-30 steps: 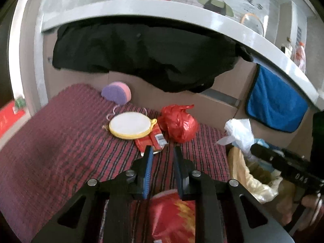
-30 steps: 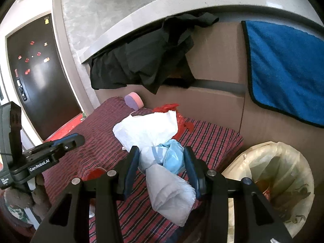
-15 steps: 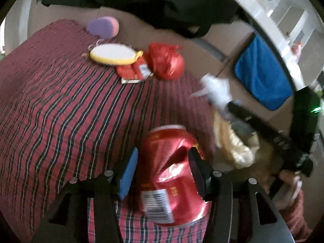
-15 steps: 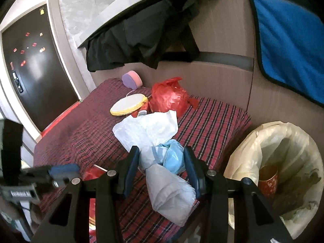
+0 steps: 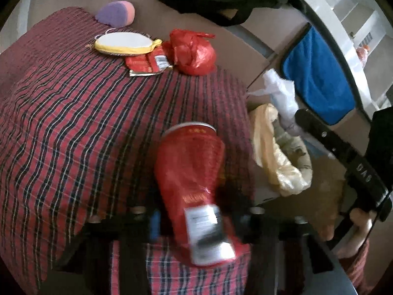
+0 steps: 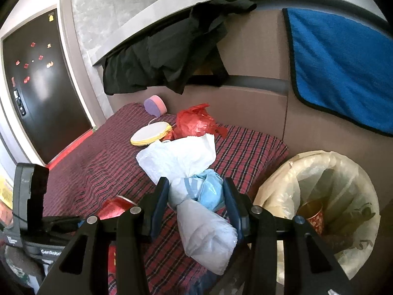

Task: Collect trash
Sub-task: 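Lift the red can with the left gripper and carry both items over the bin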

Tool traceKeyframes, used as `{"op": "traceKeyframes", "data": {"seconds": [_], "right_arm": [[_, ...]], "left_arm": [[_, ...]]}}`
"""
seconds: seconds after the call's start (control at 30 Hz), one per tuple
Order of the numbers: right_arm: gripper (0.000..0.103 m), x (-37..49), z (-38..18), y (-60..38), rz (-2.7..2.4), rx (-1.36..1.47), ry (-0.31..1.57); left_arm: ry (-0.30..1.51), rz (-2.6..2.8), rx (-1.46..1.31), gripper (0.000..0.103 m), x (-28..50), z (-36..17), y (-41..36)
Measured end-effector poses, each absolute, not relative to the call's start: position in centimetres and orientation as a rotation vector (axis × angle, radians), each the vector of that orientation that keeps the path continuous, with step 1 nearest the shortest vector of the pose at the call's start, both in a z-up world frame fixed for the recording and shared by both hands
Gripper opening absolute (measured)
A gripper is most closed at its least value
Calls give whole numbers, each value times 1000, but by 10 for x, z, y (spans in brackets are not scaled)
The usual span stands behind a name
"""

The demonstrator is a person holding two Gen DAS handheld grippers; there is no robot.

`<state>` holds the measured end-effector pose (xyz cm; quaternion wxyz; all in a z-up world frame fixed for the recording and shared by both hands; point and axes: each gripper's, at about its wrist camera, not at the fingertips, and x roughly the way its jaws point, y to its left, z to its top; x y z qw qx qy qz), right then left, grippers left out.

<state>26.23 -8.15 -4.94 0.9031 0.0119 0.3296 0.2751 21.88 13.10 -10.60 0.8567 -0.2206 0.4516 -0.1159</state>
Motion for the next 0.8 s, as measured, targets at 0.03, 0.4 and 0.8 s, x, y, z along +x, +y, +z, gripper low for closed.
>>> {"op": "traceKeyframes", "data": {"seconds": [0.03, 0.4, 0.8], "right_arm": [[42, 262, -49, -83, 567, 27, 680], [42, 256, -45, -76, 591, 40, 671], [42, 247, -3, -79, 555, 12, 544]], "left_arm": [[944, -227, -445, 34, 218, -103, 130], [809, -117, -328, 28, 208, -77, 143], [459, -60, -132, 28, 215, 19, 116]]}}
